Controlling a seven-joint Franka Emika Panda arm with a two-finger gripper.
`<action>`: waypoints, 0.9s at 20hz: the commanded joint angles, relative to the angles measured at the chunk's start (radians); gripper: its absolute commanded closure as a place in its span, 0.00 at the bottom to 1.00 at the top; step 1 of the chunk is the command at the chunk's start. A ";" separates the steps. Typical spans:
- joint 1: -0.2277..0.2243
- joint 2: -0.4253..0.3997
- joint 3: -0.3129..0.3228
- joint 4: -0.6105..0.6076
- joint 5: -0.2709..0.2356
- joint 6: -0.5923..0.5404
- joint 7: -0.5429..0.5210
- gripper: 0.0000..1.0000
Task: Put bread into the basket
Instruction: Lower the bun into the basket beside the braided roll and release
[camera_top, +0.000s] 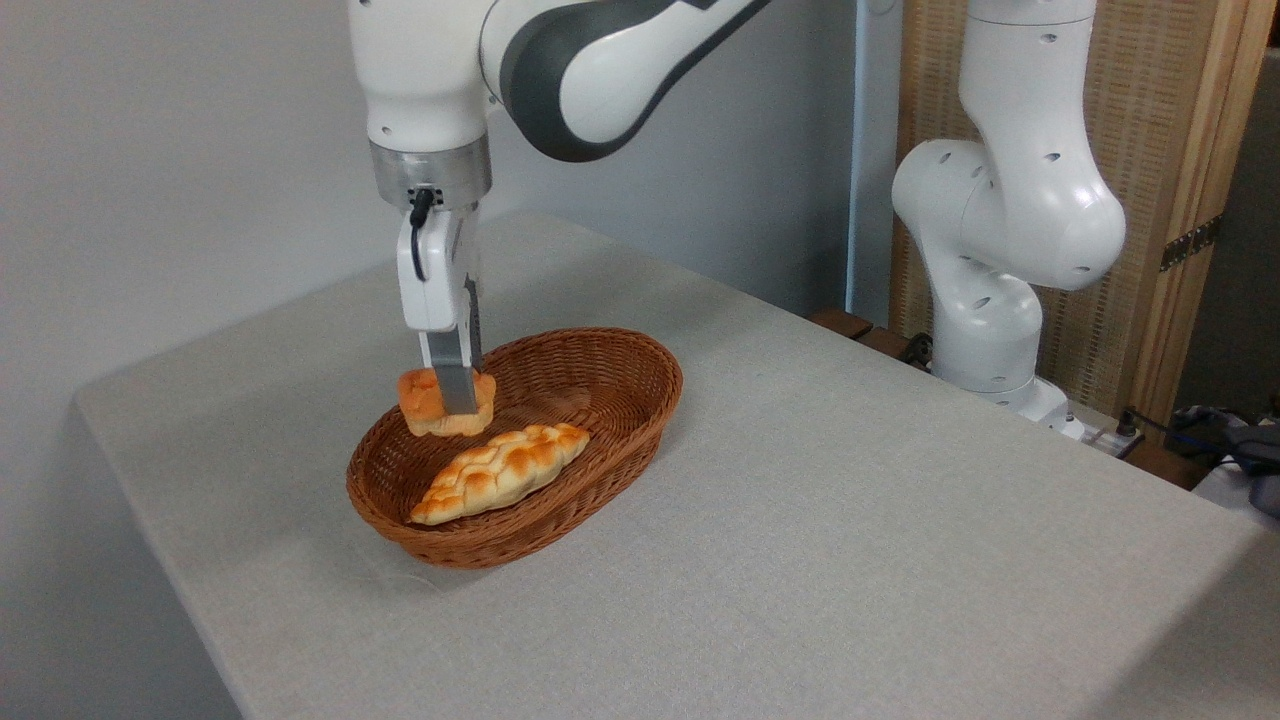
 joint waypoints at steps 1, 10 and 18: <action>0.003 -0.002 -0.026 0.000 -0.015 -0.011 -0.208 0.22; 0.005 0.015 -0.044 -0.001 -0.009 -0.017 -0.354 0.00; 0.023 0.007 -0.029 0.002 -0.006 -0.018 -0.357 0.00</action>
